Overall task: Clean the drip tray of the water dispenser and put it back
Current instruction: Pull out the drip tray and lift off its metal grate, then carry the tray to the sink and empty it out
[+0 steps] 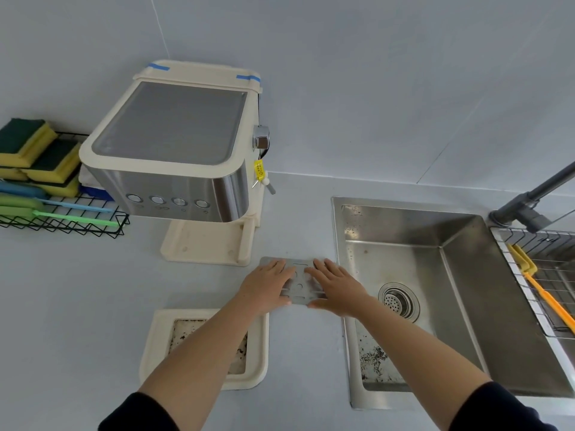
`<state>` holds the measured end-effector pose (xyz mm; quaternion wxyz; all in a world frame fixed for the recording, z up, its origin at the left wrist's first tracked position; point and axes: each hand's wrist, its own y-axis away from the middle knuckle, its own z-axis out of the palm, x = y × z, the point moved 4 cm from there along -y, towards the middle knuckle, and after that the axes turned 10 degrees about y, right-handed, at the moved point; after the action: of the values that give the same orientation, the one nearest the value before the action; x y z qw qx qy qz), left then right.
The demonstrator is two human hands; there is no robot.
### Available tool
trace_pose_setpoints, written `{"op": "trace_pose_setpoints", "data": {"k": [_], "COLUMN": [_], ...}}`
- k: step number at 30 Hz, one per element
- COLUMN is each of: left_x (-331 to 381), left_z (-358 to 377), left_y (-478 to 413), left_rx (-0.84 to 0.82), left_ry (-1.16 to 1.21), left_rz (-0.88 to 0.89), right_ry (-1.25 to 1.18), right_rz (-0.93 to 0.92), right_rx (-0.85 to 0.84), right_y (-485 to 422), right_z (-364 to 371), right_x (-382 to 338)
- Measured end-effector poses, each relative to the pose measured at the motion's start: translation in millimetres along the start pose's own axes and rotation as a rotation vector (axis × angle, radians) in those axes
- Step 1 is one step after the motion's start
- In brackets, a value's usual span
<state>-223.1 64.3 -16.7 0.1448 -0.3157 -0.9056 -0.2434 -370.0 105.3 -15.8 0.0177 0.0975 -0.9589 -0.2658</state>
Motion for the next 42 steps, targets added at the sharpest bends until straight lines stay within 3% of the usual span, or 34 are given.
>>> {"op": "trace_pose_setpoints", "data": {"k": [7, 22, 42], "left_x": [-2.6, -27.4, -113.0], "left_z": [-9.8, -62.8, -25.3], "left_y": [5.7, 74.5, 189.0], "left_rx": [-0.064, 0.094, 0.106], "left_ry": [-0.068, -0.078, 0.167], "left_rz": [-0.047, -0.066, -0.249], "right_ry": [0.001, -0.085, -0.350], "right_rz": [0.075, 0.061, 0.163], "right_rx": [-0.018, 0.195, 0.185], "right_y": [5.4, 30.9, 57.8], "right_z": [-7.6, -61.7, -10.7], "right_x": [-1.5, -70.3, -151.0]}}
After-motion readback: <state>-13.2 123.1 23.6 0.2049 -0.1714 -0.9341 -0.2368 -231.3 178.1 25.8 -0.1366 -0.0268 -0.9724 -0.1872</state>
